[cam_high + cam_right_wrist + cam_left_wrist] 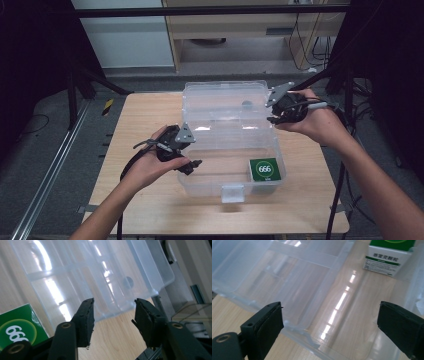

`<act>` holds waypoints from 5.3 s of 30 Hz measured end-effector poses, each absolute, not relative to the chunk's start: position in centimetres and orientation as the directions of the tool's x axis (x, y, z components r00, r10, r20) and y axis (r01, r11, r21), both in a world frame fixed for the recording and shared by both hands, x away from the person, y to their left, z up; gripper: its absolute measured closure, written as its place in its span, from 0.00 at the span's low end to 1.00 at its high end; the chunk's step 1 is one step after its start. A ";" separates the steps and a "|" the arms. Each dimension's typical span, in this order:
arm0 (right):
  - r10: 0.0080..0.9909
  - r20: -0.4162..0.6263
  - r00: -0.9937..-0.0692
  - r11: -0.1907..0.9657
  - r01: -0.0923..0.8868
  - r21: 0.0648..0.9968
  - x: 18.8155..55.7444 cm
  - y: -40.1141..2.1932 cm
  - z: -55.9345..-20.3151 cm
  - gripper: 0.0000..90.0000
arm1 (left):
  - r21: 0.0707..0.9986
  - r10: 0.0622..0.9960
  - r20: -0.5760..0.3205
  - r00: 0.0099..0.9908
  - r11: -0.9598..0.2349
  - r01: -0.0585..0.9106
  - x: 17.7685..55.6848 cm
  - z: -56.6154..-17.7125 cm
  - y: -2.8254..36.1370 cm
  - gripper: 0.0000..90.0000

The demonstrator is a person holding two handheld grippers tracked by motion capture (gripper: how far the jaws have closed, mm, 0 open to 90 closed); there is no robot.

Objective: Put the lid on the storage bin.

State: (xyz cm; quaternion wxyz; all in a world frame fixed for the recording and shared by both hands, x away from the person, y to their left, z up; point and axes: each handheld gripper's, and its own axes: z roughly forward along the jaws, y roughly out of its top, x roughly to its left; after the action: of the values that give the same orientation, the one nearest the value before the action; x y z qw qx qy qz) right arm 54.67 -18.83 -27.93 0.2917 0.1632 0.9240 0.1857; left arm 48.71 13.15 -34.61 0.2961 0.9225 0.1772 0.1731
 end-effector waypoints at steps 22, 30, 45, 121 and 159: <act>0.189 -0.420 -0.887 0.969 0.099 0.229 59.2 -13.3 -30.2 0.80 | 0.467 0.219 0.144 0.965 -0.875 0.129 46.7 -37.6 10.9 0.08; 0.156 -0.418 -0.895 0.977 0.077 0.199 59.3 -12.9 -30.5 0.86 | 0.420 0.167 0.122 0.978 -0.902 0.101 45.9 -38.9 10.0 0.16; 0.149 -0.416 -0.897 0.979 0.075 0.190 59.3 -12.7 -30.5 0.86 | 0.320 0.123 0.069 0.990 -0.943 0.095 46.1 -40.2 9.0 0.61; 0.100 -0.388 -0.916 0.972 0.007 0.235 56.2 -12.8 -28.9 0.96 | 0.358 0.249 0.110 0.962 -0.913 0.195 48.0 -41.0 8.5 0.88; 0.074 -0.374 -0.924 0.962 -0.033 0.271 52.1 -13.9 -30.0 0.97 | 0.410 0.294 0.133 0.947 -0.886 0.217 47.8 -41.3 8.8 0.84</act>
State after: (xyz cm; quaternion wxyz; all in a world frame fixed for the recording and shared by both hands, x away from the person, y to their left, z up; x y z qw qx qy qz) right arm 52.10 -13.94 -30.01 0.1942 0.0105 0.9712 0.1373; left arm 47.75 8.80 -41.32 0.1991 0.9663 0.1322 0.0960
